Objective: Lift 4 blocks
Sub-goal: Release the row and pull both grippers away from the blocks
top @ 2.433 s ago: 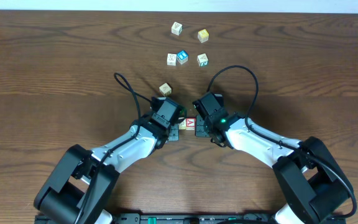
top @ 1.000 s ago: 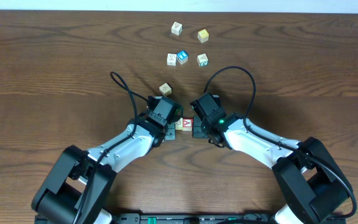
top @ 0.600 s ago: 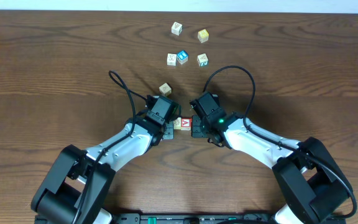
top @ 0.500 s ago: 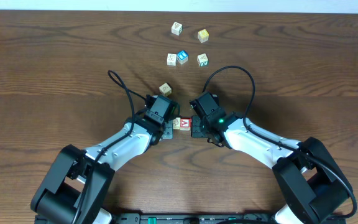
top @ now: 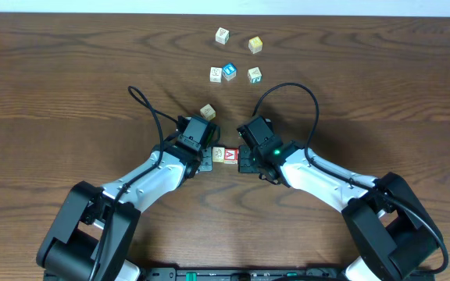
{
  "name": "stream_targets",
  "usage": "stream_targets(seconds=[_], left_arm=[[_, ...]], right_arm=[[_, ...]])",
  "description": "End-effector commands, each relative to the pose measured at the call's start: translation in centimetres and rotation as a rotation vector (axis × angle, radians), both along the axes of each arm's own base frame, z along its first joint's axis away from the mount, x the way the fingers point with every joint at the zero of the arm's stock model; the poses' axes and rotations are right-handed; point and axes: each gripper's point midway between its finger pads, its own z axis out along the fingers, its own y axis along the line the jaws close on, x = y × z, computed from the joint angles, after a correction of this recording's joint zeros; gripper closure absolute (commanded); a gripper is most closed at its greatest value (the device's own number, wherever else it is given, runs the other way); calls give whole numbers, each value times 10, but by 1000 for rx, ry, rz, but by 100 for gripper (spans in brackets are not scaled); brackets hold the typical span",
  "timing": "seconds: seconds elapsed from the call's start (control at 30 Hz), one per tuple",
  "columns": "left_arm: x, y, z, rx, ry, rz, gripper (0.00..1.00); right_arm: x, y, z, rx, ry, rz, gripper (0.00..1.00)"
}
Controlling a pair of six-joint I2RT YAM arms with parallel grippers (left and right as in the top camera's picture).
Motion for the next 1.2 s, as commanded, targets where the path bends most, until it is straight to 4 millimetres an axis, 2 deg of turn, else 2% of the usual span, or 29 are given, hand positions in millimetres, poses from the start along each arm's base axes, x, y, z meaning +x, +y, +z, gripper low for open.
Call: stream_targets(seconds=[0.0, 0.3, 0.43, 0.6, 0.83, 1.17], left_arm=[[13, 1, 16, 13, -55, 7, 93], [19, 18, 18, 56, -75, 52, 93], [24, 23, 29, 50, -104, 53, 93], [30, 23, 62, 41, -196, 13, 93], [30, 33, 109, 63, -319, 2, 93], [26, 43, 143, 62, -406, 31, 93]], right_arm=[[4, 11, 15, 27, -35, 9, 99], [1, 7, 12, 7, -22, 5, 99], [1, 6, 12, 3, -22, 4, 99], [6, 0, 12, -29, -47, -14, 99], [16, -15, 12, -53, -58, -41, 99], [33, -48, 15, -70, -58, -108, 99]])
